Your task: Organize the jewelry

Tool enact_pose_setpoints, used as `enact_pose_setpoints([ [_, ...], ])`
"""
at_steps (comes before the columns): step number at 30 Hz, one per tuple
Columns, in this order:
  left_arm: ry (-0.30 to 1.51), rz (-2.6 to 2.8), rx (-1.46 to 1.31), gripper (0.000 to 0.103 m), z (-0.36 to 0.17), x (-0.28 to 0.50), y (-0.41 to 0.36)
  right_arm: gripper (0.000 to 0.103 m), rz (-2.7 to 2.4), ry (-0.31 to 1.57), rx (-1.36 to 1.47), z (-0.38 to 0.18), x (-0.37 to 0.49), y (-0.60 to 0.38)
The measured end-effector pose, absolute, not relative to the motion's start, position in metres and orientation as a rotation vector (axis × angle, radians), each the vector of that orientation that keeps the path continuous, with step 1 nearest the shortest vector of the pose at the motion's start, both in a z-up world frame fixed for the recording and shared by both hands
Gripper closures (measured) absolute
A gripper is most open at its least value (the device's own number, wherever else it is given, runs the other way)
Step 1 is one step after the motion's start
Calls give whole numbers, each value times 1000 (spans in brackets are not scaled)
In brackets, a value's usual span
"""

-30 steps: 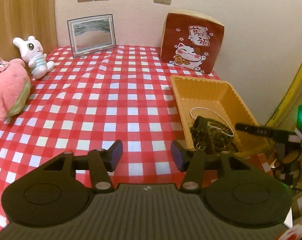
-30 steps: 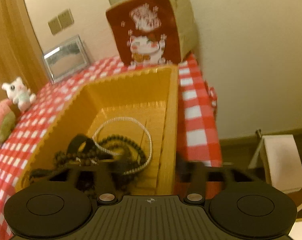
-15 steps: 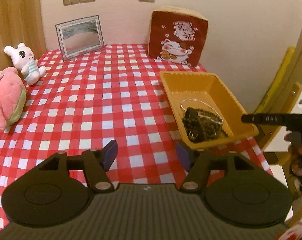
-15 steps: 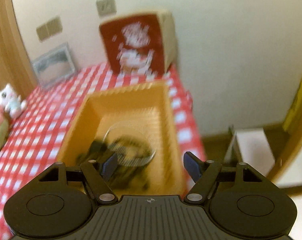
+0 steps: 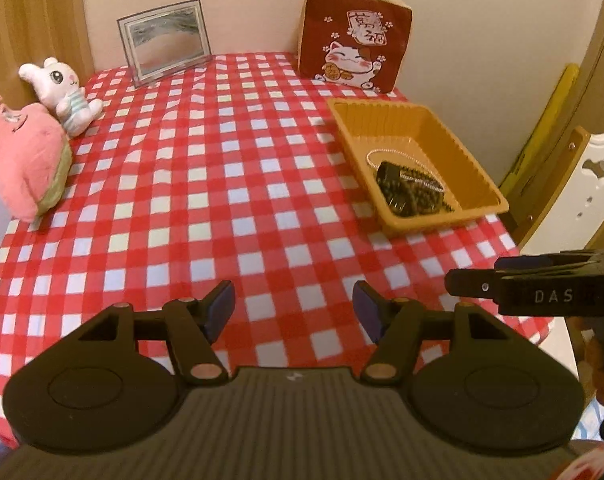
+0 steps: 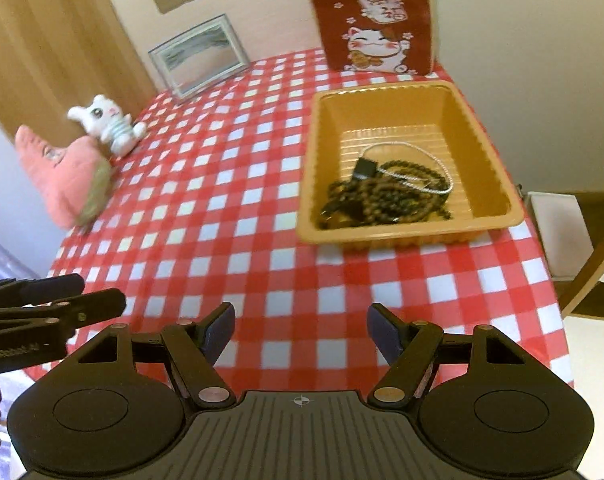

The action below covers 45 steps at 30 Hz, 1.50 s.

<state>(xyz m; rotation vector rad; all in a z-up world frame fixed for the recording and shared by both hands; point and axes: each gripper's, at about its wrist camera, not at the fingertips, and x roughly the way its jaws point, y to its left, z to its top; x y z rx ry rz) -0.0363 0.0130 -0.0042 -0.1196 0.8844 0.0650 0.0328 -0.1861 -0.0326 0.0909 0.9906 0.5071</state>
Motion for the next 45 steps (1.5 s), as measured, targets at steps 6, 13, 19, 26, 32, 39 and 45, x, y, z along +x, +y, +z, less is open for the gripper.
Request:
enact_pose_setpoints([
  [6, 900, 64, -124, 40, -7, -52, 22, 30, 525, 991, 74, -30, 12, -169],
  [13, 897, 58, -135, 40, -6, -58, 32, 30, 525, 987, 63, -29, 2, -162],
  [19, 888, 56, -131, 40, -4, -60, 31, 30, 527, 981, 57, -28, 1, -159],
  [26, 886, 59, -133, 40, -3, -61, 31, 30, 540, 982, 49, -28, 1, -158],
  [32, 885, 60, -135, 40, -3, -62, 31, 30, 546, 982, 46, -28, 1, -157],
  [39, 880, 56, -131, 40, -2, -63, 32, 30, 544, 980, 47, -28, 1, -158],
  [45, 879, 58, -132, 40, -2, -63, 31, 30, 544, 979, 46, -28, 1, -158],
])
